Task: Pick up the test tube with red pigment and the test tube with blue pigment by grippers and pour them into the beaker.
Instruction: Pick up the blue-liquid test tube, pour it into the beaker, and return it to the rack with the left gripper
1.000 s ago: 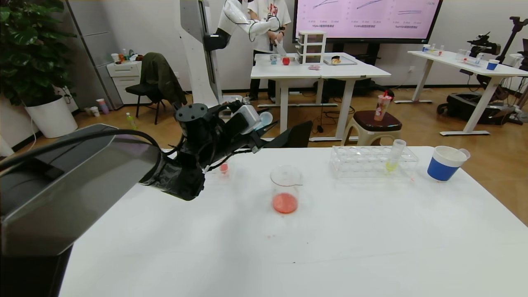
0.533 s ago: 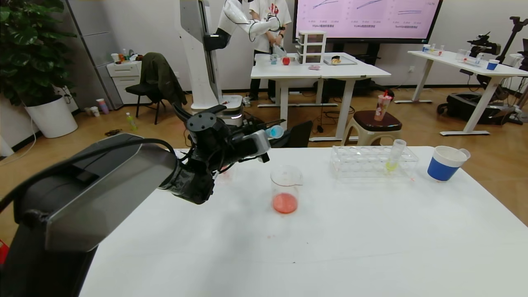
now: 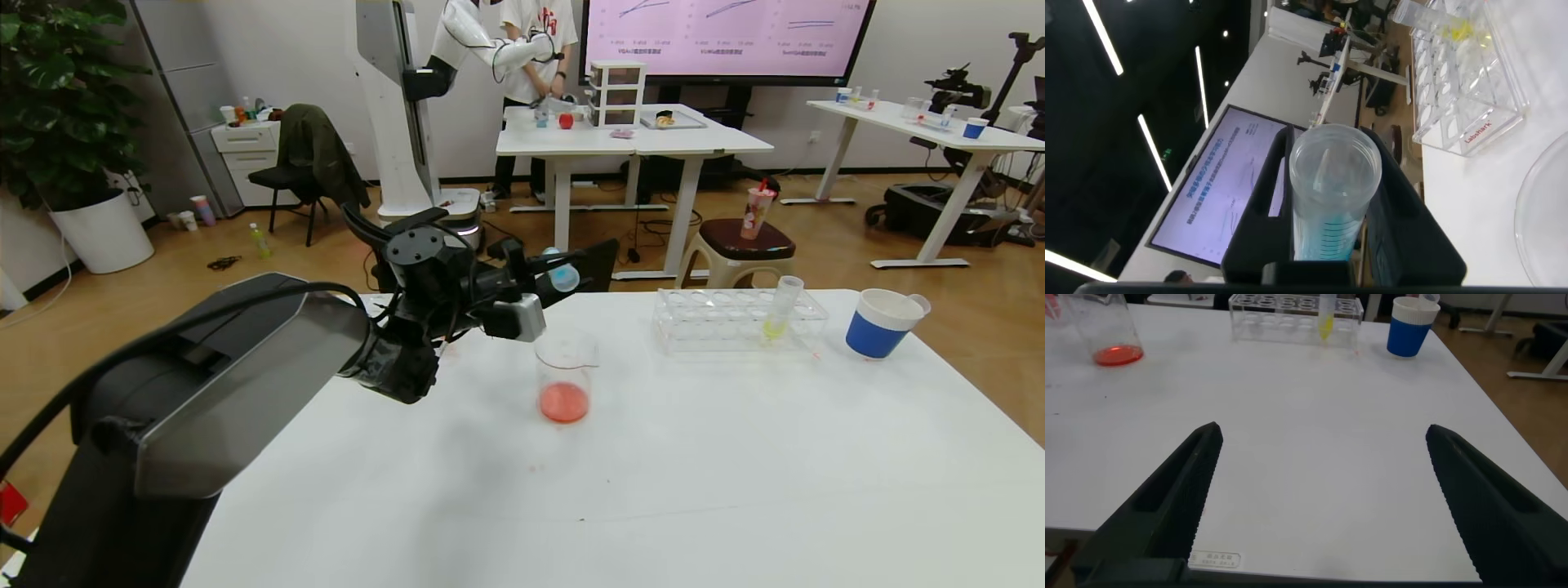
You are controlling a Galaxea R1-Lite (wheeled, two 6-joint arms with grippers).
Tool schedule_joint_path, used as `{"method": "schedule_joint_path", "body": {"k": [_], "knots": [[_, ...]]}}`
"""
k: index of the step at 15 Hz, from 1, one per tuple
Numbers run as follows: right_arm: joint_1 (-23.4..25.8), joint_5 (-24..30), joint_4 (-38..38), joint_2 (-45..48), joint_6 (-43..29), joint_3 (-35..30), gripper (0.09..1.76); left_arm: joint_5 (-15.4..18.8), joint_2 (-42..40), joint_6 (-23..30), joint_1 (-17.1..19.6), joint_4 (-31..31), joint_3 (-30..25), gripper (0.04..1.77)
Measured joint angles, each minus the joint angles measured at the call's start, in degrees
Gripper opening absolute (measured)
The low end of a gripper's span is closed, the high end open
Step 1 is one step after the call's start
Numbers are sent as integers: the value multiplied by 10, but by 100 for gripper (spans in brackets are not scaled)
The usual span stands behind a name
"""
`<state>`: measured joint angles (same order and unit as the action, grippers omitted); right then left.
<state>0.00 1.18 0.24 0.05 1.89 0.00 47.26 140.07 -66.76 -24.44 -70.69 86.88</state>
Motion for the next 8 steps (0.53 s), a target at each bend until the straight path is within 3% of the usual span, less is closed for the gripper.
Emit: {"method": "schedule_joint_path", "body": {"k": [8], "knots": [[0, 0, 0, 0, 0, 0, 174, 0, 13, -82, 0, -3, 0, 51]]}}
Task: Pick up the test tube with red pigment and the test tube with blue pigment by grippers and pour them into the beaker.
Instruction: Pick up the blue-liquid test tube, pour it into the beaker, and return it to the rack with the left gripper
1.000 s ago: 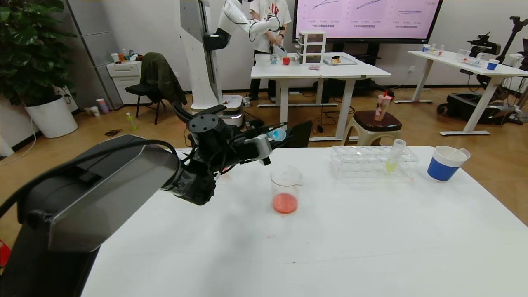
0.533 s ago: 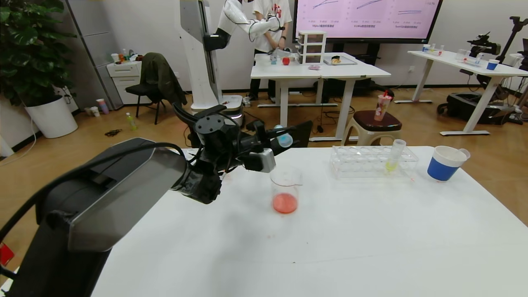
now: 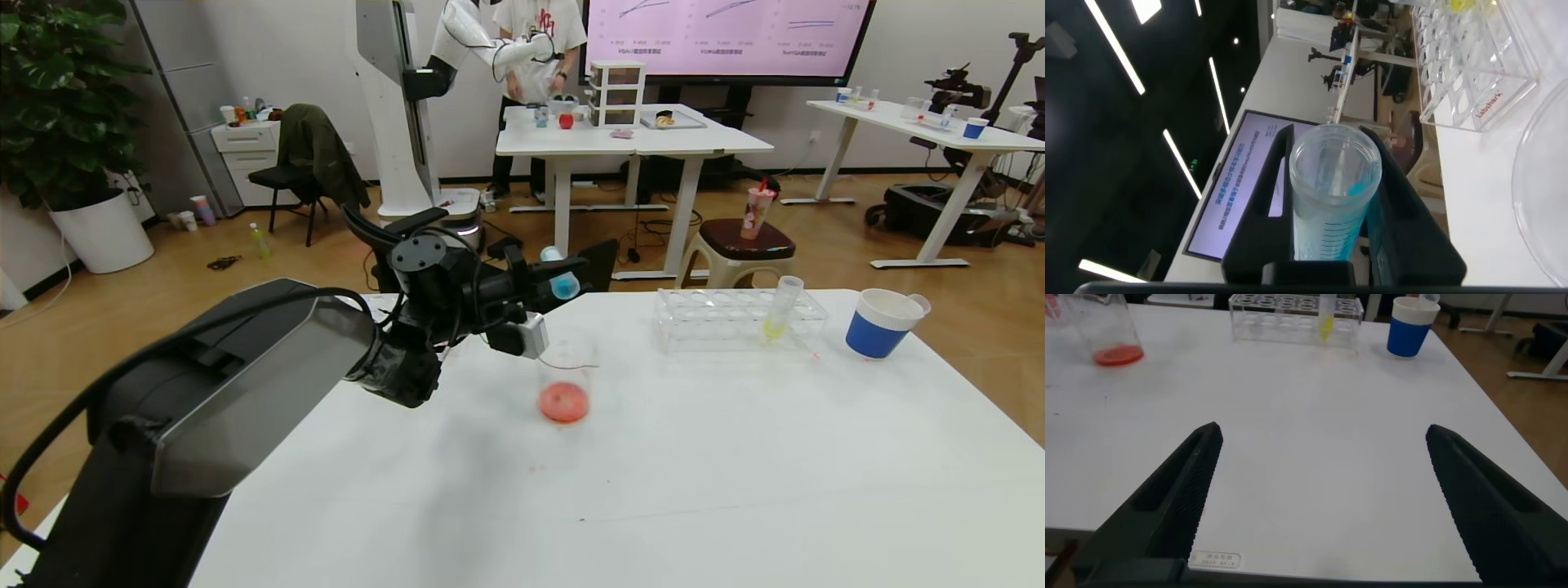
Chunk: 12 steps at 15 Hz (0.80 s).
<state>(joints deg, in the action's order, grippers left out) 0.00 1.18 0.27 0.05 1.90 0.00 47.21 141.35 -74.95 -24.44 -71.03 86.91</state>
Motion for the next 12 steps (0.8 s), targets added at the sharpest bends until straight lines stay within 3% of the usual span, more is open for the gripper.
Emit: {"method": "schedule_joint_path", "body": {"k": [12], "knots": [[0, 0, 0, 0, 0, 0, 174, 0, 13, -95, -1, -24, -7, 51]]}}
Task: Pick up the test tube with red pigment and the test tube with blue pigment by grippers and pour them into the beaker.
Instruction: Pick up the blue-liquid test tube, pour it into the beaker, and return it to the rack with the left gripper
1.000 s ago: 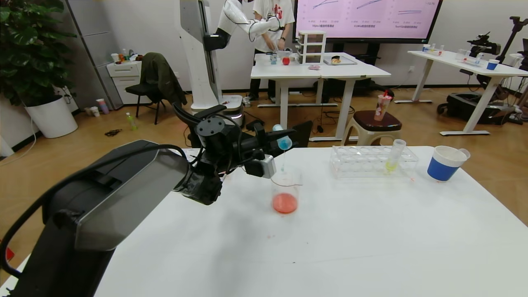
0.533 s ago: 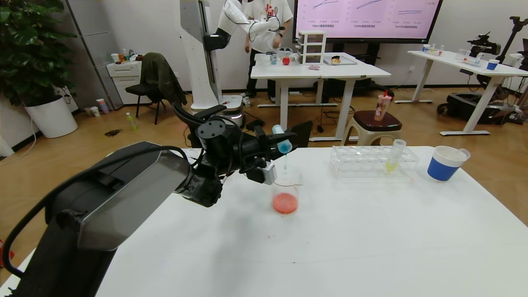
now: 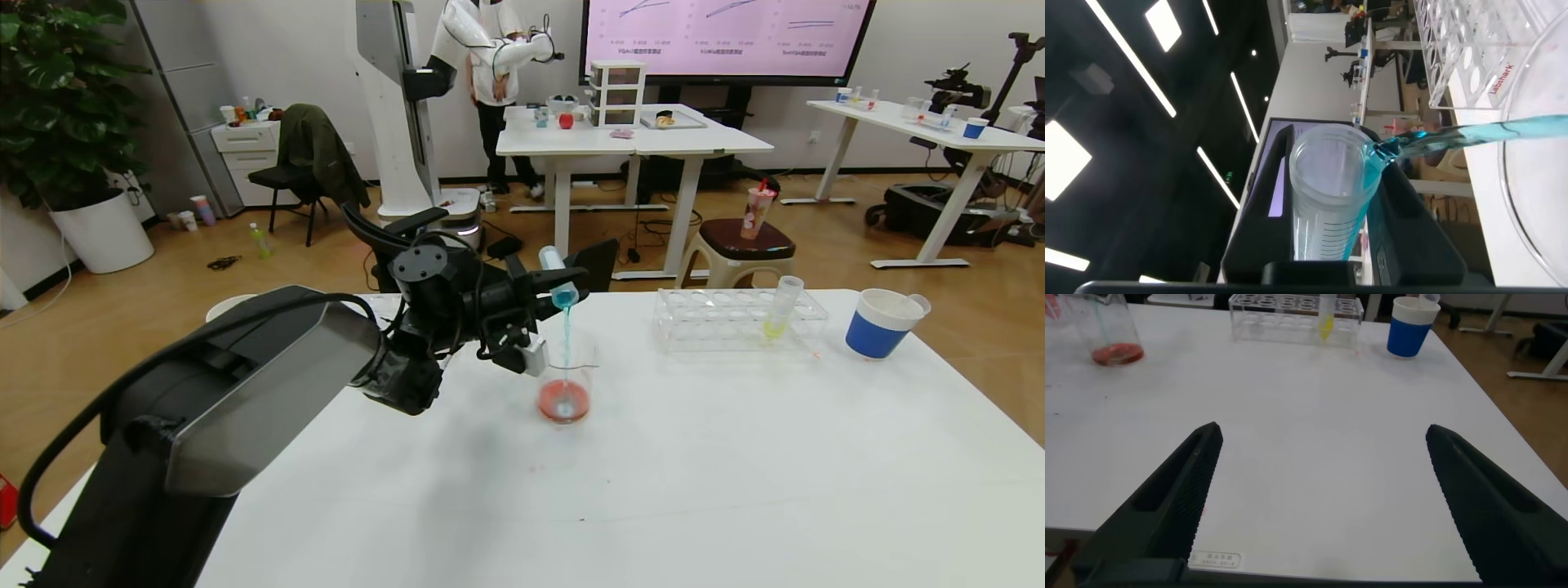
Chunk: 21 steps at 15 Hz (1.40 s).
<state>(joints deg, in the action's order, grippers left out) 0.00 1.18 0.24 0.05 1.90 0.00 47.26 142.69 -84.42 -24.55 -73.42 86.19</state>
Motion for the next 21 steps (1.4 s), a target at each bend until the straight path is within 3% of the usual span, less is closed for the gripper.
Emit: {"method": "schedule_joint_path", "body": {"k": [7, 14, 17, 19, 21], "knots": [[0, 0, 0, 0, 0, 0, 174, 10, 9, -77, 4, -46, -1, 51], [0, 0, 0, 0, 0, 0, 174, 13, 25, -65, 4, -85, -1, 51], [0, 0, 0, 0, 0, 0, 174, 12, 25, -35, 2, -86, 0, 51], [0, 0, 0, 0, 0, 0, 174, 0, 19, 23, -1, -87, 4, 51], [0, 0, 0, 0, 0, 0, 174, -48, 2, 77, -9, -109, 8, 51]]}}
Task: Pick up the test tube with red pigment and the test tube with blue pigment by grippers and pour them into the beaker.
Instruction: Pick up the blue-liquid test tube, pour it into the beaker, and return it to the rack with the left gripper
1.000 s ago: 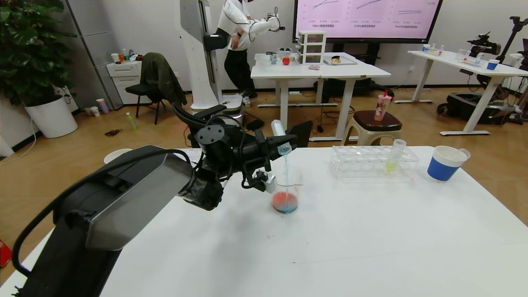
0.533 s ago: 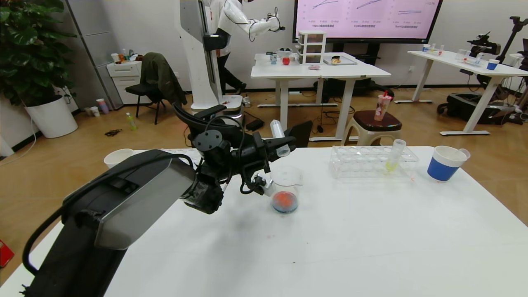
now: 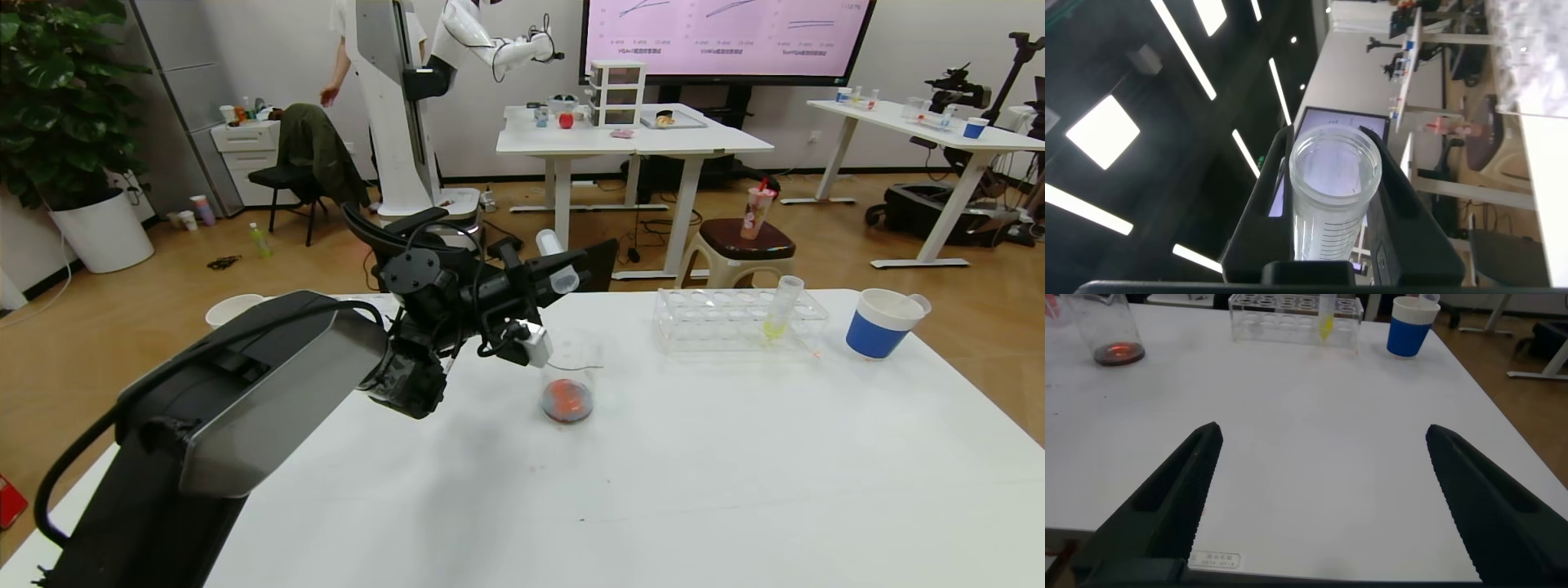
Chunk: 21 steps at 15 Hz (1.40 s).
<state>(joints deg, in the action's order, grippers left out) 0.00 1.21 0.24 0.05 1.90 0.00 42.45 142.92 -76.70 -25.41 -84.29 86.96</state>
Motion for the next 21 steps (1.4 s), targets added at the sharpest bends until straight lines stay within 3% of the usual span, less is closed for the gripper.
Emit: {"method": "schedule_joint_path", "body": {"k": [2, 4, 6, 8, 10, 13, 16, 19, 21], "knots": [[0, 0, 0, 0, 0, 0, 174, -55, -29, 34, -4, -6, -9, 51], [0, 0, 0, 0, 0, 0, 174, -161, -62, 104, -7, -4, -38, 51], [0, 0, 0, 0, 0, 0, 174, -303, -90, 198, -25, -3, -68, 51], [0, 0, 0, 0, 0, 0, 174, -466, -118, 318, -49, 23, -86, 51], [0, 0, 0, 0, 0, 0, 174, -568, -139, 426, -61, 79, -89, 51], [0, 0, 0, 0, 0, 0, 174, -655, -156, 566, -61, 162, -89, 51], [0, 0, 0, 0, 0, 0, 174, -720, -170, 694, -56, 291, -79, 51], [0, 0, 0, 0, 0, 0, 174, -745, -183, 792, -55, 410, -58, 51], [0, 0, 0, 0, 0, 0, 174, -750, -190, 807, -48, 424, -59, 51]]}}
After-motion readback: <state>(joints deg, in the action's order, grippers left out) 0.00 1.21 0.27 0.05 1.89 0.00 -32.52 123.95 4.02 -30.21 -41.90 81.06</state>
